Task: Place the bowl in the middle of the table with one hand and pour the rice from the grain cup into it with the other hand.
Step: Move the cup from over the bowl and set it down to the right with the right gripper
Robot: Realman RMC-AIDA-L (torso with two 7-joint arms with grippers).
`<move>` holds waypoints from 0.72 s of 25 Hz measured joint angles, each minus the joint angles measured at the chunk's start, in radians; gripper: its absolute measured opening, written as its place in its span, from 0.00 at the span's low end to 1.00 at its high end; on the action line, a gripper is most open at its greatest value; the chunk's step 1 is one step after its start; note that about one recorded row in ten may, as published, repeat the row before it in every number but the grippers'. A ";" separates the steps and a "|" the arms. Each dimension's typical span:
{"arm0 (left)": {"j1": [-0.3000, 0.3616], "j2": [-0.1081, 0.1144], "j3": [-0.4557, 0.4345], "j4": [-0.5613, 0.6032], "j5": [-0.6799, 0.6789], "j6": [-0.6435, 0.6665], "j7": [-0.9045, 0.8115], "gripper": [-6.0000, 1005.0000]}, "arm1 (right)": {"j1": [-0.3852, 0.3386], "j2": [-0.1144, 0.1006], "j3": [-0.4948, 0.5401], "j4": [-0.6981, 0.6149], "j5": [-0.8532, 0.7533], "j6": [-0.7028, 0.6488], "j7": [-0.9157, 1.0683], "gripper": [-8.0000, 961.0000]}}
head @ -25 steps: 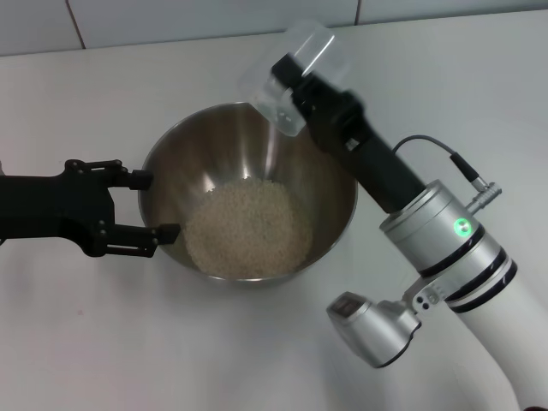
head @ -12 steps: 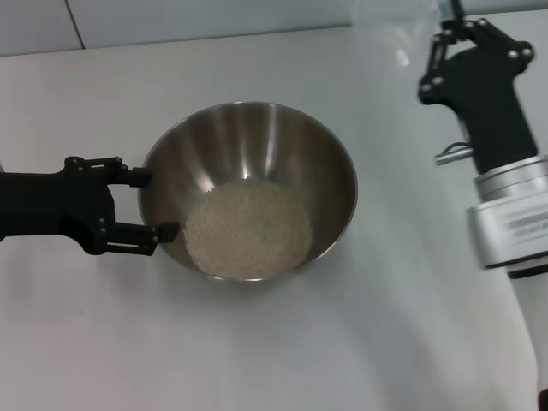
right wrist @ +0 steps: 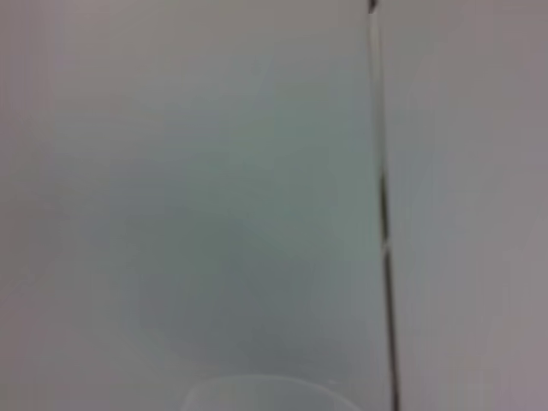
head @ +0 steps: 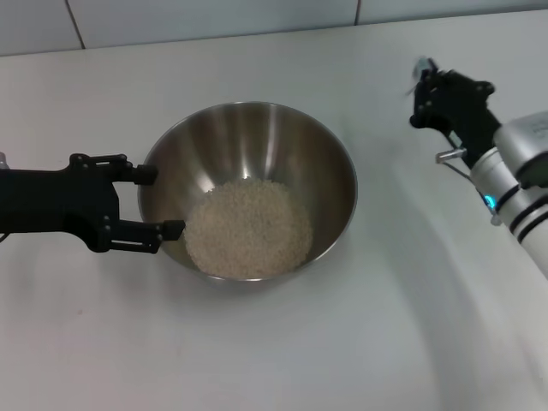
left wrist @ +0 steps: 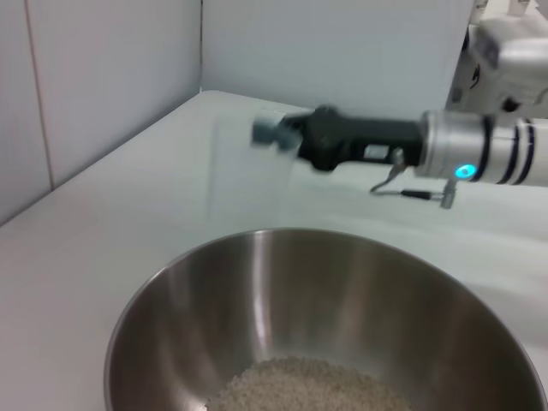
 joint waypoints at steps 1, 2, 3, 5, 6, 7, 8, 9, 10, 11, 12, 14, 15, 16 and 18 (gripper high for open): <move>-0.001 0.000 0.000 0.000 0.000 0.000 0.000 0.87 | 0.012 0.000 -0.005 -0.011 -0.019 0.037 0.017 0.10; -0.004 0.000 0.000 -0.003 0.000 0.000 0.000 0.87 | 0.024 0.000 -0.008 -0.020 -0.040 0.068 0.029 0.11; -0.004 0.000 0.000 -0.004 0.000 0.001 0.000 0.87 | 0.031 0.000 -0.009 -0.023 -0.062 0.093 0.035 0.11; -0.006 0.000 0.002 -0.006 0.000 0.001 0.000 0.87 | 0.042 0.000 -0.009 -0.025 -0.106 0.118 0.037 0.11; -0.006 0.000 0.002 -0.006 0.000 0.001 0.000 0.87 | 0.046 0.000 -0.009 -0.025 -0.124 0.129 0.037 0.11; -0.006 0.000 0.002 -0.006 0.000 0.001 0.000 0.87 | 0.050 0.000 -0.009 -0.025 -0.136 0.141 0.038 0.11; -0.006 0.000 0.005 -0.006 -0.001 0.001 0.000 0.87 | 0.055 0.000 -0.009 -0.025 -0.144 0.157 0.039 0.11; -0.006 0.000 0.005 -0.006 -0.001 0.001 0.000 0.87 | 0.059 0.000 -0.009 -0.026 -0.146 0.174 0.039 0.11; -0.006 0.000 0.012 -0.006 -0.001 0.001 0.000 0.87 | 0.063 0.000 -0.009 -0.026 -0.146 0.190 0.039 0.11; -0.006 0.000 0.012 -0.006 -0.001 0.001 0.000 0.87 | 0.067 0.000 -0.008 -0.026 -0.146 0.203 0.039 0.11; -0.006 0.000 0.012 -0.005 -0.001 0.001 0.000 0.87 | 0.069 0.000 -0.008 -0.026 -0.146 0.210 0.039 0.12; -0.006 0.000 0.013 -0.006 -0.001 0.001 -0.001 0.87 | 0.068 0.001 -0.008 -0.026 -0.147 0.214 0.038 0.12; -0.006 0.000 0.013 -0.007 -0.001 0.001 -0.001 0.87 | 0.067 0.002 -0.008 -0.026 -0.147 0.214 0.036 0.12; -0.006 0.001 0.013 -0.008 -0.001 0.001 -0.001 0.87 | 0.064 0.002 -0.008 -0.025 -0.147 0.215 0.035 0.12; -0.006 0.001 0.013 -0.008 -0.001 0.000 -0.001 0.87 | 0.059 0.003 -0.008 -0.023 -0.147 0.215 0.032 0.12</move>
